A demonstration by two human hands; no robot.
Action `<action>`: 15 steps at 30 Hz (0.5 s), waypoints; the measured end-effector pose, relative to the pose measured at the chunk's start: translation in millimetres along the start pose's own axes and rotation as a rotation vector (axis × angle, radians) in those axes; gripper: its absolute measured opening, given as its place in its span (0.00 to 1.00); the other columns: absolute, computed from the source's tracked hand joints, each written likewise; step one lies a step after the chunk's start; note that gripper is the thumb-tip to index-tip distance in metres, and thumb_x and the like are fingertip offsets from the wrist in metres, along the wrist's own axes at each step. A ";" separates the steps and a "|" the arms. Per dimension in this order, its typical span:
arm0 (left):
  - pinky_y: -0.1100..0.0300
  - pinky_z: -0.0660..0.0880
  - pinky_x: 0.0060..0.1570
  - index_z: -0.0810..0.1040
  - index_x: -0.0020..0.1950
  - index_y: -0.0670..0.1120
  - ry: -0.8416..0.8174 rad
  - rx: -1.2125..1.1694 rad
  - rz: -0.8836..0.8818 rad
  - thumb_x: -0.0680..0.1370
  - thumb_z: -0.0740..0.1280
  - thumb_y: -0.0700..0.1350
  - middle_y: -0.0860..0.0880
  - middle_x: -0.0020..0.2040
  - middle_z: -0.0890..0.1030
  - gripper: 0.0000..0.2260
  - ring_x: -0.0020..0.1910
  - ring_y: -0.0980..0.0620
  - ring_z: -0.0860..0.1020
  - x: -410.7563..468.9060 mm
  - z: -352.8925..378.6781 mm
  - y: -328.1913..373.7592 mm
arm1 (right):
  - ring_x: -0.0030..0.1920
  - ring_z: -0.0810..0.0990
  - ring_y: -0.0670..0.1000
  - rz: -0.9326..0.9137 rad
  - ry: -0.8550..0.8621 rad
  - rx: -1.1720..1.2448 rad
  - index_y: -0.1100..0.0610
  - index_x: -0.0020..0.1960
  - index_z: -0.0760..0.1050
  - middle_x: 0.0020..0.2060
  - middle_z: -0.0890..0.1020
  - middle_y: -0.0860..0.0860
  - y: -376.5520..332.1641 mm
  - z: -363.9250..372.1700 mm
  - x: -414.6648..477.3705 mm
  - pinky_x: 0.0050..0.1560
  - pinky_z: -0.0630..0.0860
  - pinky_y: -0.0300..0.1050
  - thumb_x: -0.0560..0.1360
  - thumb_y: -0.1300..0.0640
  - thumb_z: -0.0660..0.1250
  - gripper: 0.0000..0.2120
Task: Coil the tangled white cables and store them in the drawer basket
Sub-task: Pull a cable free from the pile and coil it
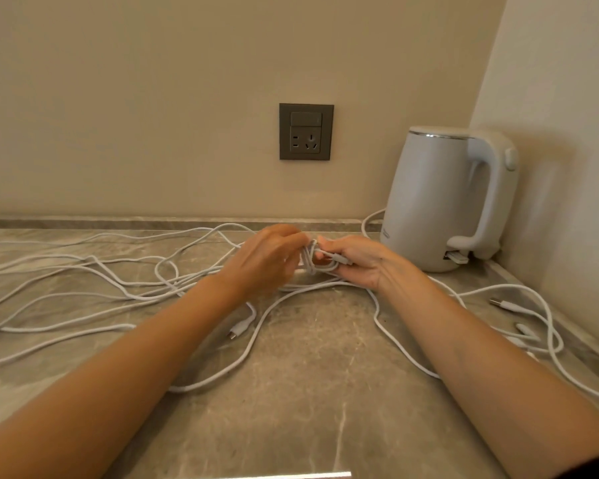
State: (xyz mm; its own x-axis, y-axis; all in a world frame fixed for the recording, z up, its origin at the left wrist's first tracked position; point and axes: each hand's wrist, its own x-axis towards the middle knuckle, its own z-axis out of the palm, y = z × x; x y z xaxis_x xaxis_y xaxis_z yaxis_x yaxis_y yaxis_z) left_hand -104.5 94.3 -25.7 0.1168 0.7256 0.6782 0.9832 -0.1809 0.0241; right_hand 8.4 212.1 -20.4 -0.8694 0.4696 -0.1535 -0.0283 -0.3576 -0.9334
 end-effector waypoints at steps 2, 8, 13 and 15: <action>0.54 0.75 0.36 0.79 0.39 0.37 0.099 -0.147 -0.159 0.74 0.61 0.44 0.43 0.37 0.79 0.12 0.34 0.46 0.76 4.6 -3.8 1.4 | 0.34 0.77 0.45 -0.045 -0.006 -0.038 0.65 0.45 0.75 0.32 0.80 0.53 0.0 4.0 1.5 0.41 0.76 0.36 0.80 0.65 0.56 0.10; 0.61 0.70 0.40 0.81 0.40 0.36 0.230 -0.199 -0.363 0.71 0.71 0.35 0.40 0.39 0.79 0.01 0.36 0.50 0.74 10.7 0.0 3.1 | 0.41 0.77 0.49 -0.240 0.143 -0.406 0.62 0.41 0.78 0.38 0.80 0.55 3.3 10.9 5.4 0.49 0.70 0.43 0.80 0.60 0.60 0.13; 0.58 0.74 0.42 0.82 0.43 0.37 0.175 -0.360 -0.556 0.72 0.70 0.36 0.41 0.40 0.83 0.03 0.37 0.47 0.79 4.8 8.7 2.2 | 0.40 0.75 0.49 -0.262 0.157 -0.657 0.61 0.40 0.79 0.36 0.79 0.54 12.4 6.9 0.7 0.48 0.70 0.43 0.80 0.58 0.59 0.14; 0.53 0.76 0.46 0.82 0.44 0.37 0.129 -0.424 -0.609 0.73 0.69 0.36 0.40 0.40 0.83 0.03 0.39 0.45 0.80 2.6 10.5 0.7 | 0.36 0.75 0.46 -0.266 0.155 -0.713 0.61 0.38 0.79 0.34 0.79 0.51 13.7 6.7 -2.6 0.43 0.71 0.37 0.80 0.59 0.59 0.15</action>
State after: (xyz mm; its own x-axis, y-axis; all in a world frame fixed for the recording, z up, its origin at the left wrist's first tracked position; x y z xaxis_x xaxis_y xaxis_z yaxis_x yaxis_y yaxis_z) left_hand -102.1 103.0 -31.6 -0.4737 0.7002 0.5342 0.7271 -0.0313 0.6858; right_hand 6.9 200.6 -30.6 -0.7976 0.5929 0.1107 0.1431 0.3642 -0.9202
